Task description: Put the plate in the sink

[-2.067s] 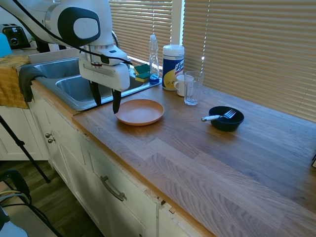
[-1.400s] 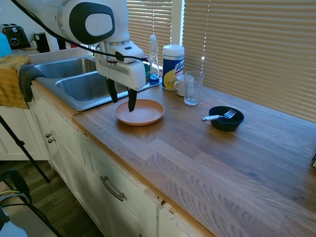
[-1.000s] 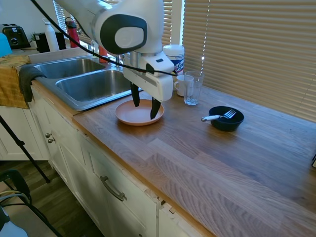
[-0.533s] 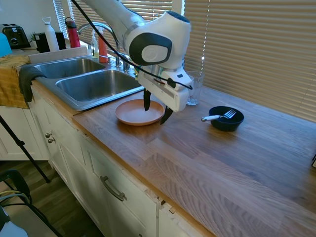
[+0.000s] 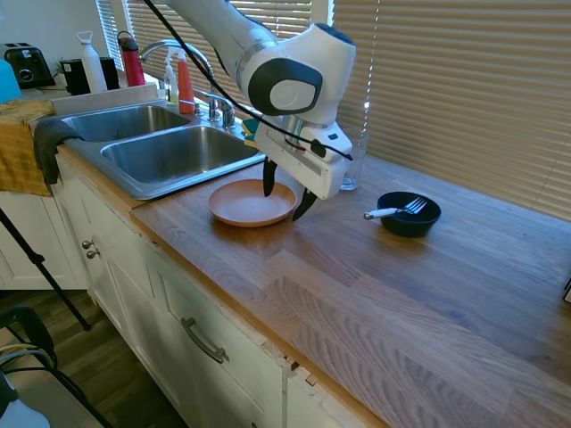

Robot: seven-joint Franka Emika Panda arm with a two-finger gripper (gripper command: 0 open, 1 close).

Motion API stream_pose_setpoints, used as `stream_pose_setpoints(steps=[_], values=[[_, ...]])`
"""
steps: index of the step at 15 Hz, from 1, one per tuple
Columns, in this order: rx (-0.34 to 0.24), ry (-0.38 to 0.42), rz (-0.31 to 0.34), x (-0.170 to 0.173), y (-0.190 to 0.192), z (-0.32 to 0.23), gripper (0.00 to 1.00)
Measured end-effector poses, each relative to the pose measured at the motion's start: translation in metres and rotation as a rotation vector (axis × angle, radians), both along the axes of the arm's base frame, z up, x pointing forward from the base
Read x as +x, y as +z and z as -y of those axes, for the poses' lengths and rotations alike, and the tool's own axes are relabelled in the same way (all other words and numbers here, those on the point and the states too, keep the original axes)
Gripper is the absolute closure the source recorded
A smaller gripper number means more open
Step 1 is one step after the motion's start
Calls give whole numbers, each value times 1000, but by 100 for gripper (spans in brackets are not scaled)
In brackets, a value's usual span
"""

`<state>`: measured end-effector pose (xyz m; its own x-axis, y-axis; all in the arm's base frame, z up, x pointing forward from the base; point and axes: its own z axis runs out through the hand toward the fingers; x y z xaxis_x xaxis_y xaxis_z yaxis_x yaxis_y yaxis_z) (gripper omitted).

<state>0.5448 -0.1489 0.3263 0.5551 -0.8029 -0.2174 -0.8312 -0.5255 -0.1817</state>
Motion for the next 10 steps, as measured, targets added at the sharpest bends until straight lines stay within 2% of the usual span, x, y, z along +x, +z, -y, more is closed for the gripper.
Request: stream_pose_setpoints(steps=[10], values=[[26, 20, -2, 4, -6, -6, 100]])
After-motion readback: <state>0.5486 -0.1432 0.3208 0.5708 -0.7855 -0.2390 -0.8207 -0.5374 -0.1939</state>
